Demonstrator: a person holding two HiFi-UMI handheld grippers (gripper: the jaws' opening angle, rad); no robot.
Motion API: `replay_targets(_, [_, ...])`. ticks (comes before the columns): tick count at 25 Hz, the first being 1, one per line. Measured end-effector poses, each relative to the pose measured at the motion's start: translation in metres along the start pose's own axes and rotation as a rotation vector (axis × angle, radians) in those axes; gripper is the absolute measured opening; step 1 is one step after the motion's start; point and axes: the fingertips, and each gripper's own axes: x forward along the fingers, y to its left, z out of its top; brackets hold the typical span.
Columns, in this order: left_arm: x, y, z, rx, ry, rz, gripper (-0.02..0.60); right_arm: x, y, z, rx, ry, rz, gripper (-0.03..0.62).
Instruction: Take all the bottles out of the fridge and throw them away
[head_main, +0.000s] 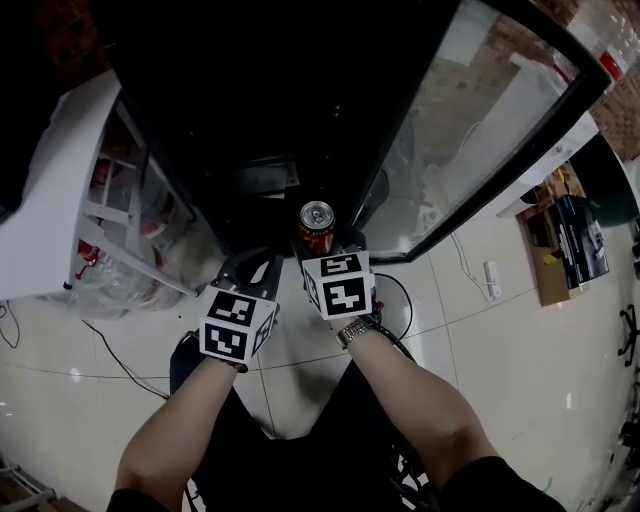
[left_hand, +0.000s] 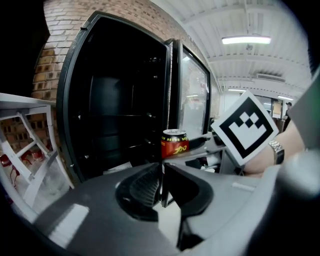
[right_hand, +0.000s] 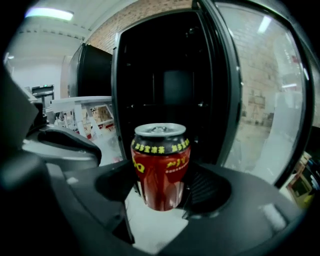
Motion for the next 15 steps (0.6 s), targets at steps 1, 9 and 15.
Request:
replay_targets(1, [0.001, -0.007, -0.001, 0.004, 0.003, -0.006, 0.009, -0.007, -0.005, -0.006, 0.008, 0.005, -0.006, 0.319])
replay_targets(9, [0.026, -0.063, -0.003, 0.044, 0.031, -0.066, 0.009, -0.06, -0.062, -0.056, 0.089, 0.049, -0.082, 0.319])
replay_targets(15, [0.053, -0.113, -0.013, 0.065, 0.063, -0.138, 0.009, -0.088, -0.099, -0.121, 0.172, 0.14, -0.128, 0.319])
